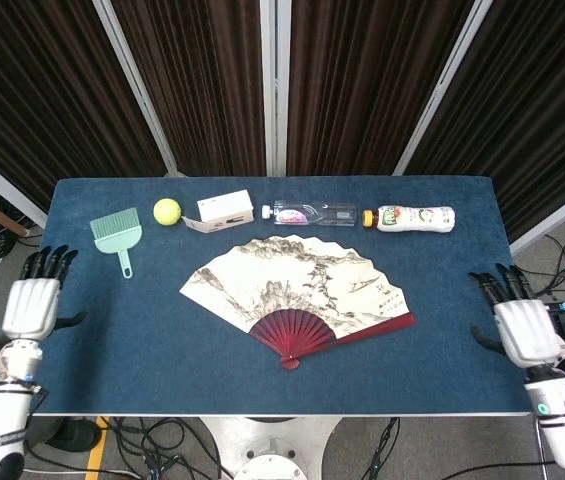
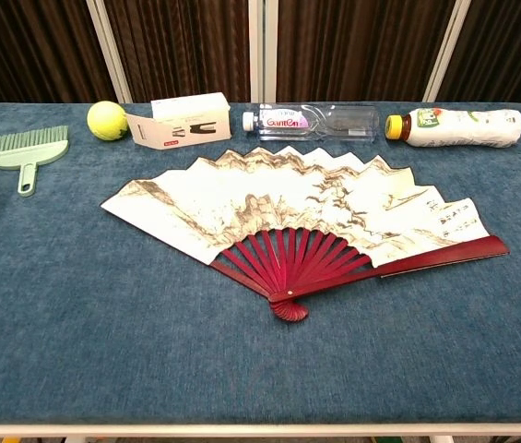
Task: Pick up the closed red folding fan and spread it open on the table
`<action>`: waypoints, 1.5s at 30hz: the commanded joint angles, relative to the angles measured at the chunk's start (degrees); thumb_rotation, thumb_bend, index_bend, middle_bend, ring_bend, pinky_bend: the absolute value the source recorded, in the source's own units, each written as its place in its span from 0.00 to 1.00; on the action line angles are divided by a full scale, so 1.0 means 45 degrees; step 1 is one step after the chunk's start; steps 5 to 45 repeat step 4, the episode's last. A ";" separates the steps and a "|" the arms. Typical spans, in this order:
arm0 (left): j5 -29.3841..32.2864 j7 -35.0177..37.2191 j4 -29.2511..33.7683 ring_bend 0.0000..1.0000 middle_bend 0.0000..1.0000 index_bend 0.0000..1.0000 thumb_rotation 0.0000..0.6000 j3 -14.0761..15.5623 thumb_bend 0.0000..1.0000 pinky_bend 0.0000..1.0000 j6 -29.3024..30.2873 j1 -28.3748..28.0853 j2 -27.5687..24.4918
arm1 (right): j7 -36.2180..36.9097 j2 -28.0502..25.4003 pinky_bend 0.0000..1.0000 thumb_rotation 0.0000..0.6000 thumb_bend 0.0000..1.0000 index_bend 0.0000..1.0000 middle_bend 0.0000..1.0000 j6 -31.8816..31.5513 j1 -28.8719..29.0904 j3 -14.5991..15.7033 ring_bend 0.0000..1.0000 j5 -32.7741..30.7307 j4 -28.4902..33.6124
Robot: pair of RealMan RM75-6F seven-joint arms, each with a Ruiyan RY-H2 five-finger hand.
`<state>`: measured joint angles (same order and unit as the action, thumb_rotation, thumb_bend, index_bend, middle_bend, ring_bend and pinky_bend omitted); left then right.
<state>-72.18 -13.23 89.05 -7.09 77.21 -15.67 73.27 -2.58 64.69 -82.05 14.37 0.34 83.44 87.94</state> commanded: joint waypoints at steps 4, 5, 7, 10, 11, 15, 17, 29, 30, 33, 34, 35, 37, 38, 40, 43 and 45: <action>-0.1032 -0.0583 0.2018 0.00 0.08 0.12 1.00 0.1193 0.00 0.09 0.2243 0.1702 -0.0940 | 0.0696 -0.0487 0.00 1.00 0.06 0.15 0.18 -0.1220 -0.1402 0.0215 0.02 -0.0213 0.0357; -0.1032 -0.0583 0.2018 0.00 0.08 0.12 1.00 0.1193 0.00 0.09 0.2243 0.1702 -0.0940 | 0.0696 -0.0487 0.00 1.00 0.06 0.15 0.18 -0.1220 -0.1402 0.0215 0.02 -0.0213 0.0357; -0.1032 -0.0583 0.2018 0.00 0.08 0.12 1.00 0.1193 0.00 0.09 0.2243 0.1702 -0.0940 | 0.0696 -0.0487 0.00 1.00 0.06 0.15 0.18 -0.1220 -0.1402 0.0215 0.02 -0.0213 0.0357; -0.1032 -0.0583 0.2018 0.00 0.08 0.12 1.00 0.1193 0.00 0.09 0.2243 0.1702 -0.0940 | 0.0696 -0.0487 0.00 1.00 0.06 0.15 0.18 -0.1220 -0.1402 0.0215 0.02 -0.0213 0.0357; -0.1032 -0.0583 0.2018 0.00 0.08 0.12 1.00 0.1193 0.00 0.09 0.2243 0.1702 -0.0940 | 0.0696 -0.0487 0.00 1.00 0.06 0.15 0.18 -0.1220 -0.1402 0.0215 0.02 -0.0213 0.0357; -0.1032 -0.0583 0.2018 0.00 0.08 0.12 1.00 0.1193 0.00 0.09 0.2243 0.1702 -0.0940 | 0.0696 -0.0487 0.00 1.00 0.06 0.15 0.18 -0.1220 -0.1402 0.0215 0.02 -0.0213 0.0357; -0.1032 -0.0583 0.2018 0.00 0.08 0.12 1.00 0.1193 0.00 0.09 0.2243 0.1702 -0.0940 | 0.0696 -0.0487 0.00 1.00 0.06 0.15 0.18 -0.1220 -0.1402 0.0215 0.02 -0.0213 0.0357; -0.1032 -0.0583 0.2018 0.00 0.08 0.12 1.00 0.1193 0.00 0.09 0.2243 0.1702 -0.0940 | 0.0696 -0.0487 0.00 1.00 0.06 0.15 0.18 -0.1220 -0.1402 0.0215 0.02 -0.0213 0.0357; -0.1032 -0.0583 0.2018 0.00 0.08 0.12 1.00 0.1193 0.00 0.09 0.2243 0.1702 -0.0940 | 0.0696 -0.0487 0.00 1.00 0.06 0.15 0.18 -0.1220 -0.1402 0.0215 0.02 -0.0213 0.0357; -0.1032 -0.0583 0.2018 0.00 0.08 0.12 1.00 0.1193 0.00 0.09 0.2243 0.1702 -0.0940 | 0.0696 -0.0487 0.00 1.00 0.06 0.15 0.18 -0.1220 -0.1402 0.0215 0.02 -0.0213 0.0357; -0.1032 -0.0583 0.2018 0.00 0.08 0.12 1.00 0.1193 0.00 0.09 0.2243 0.1702 -0.0940 | 0.0696 -0.0487 0.00 1.00 0.06 0.15 0.18 -0.1220 -0.1402 0.0215 0.02 -0.0213 0.0357; -0.1032 -0.0583 0.2018 0.00 0.08 0.12 1.00 0.1193 0.00 0.09 0.2243 0.1702 -0.0940 | 0.0696 -0.0487 0.00 1.00 0.06 0.15 0.18 -0.1220 -0.1402 0.0215 0.02 -0.0213 0.0357; -0.1032 -0.0583 0.2018 0.00 0.08 0.12 1.00 0.1193 0.00 0.09 0.2243 0.1702 -0.0940 | 0.0696 -0.0487 0.00 1.00 0.06 0.15 0.18 -0.1220 -0.1402 0.0215 0.02 -0.0213 0.0357; -0.1032 -0.0583 0.2018 0.00 0.08 0.12 1.00 0.1193 0.00 0.09 0.2243 0.1702 -0.0940 | 0.0696 -0.0487 0.00 1.00 0.06 0.15 0.18 -0.1220 -0.1402 0.0215 0.02 -0.0213 0.0357; -0.1032 -0.0583 0.2018 0.00 0.08 0.12 1.00 0.1193 0.00 0.09 0.2243 0.1702 -0.0940 | 0.0696 -0.0487 0.00 1.00 0.06 0.15 0.18 -0.1220 -0.1402 0.0215 0.02 -0.0213 0.0357; -0.1032 -0.0583 0.2018 0.00 0.08 0.12 1.00 0.1193 0.00 0.09 0.2243 0.1702 -0.0940 | 0.0696 -0.0487 0.00 1.00 0.06 0.15 0.18 -0.1220 -0.1402 0.0215 0.02 -0.0213 0.0357; -0.1032 -0.0583 0.2018 0.00 0.08 0.12 1.00 0.1193 0.00 0.09 0.2243 0.1702 -0.0940 | 0.0696 -0.0487 0.00 1.00 0.06 0.15 0.18 -0.1220 -0.1402 0.0215 0.02 -0.0213 0.0357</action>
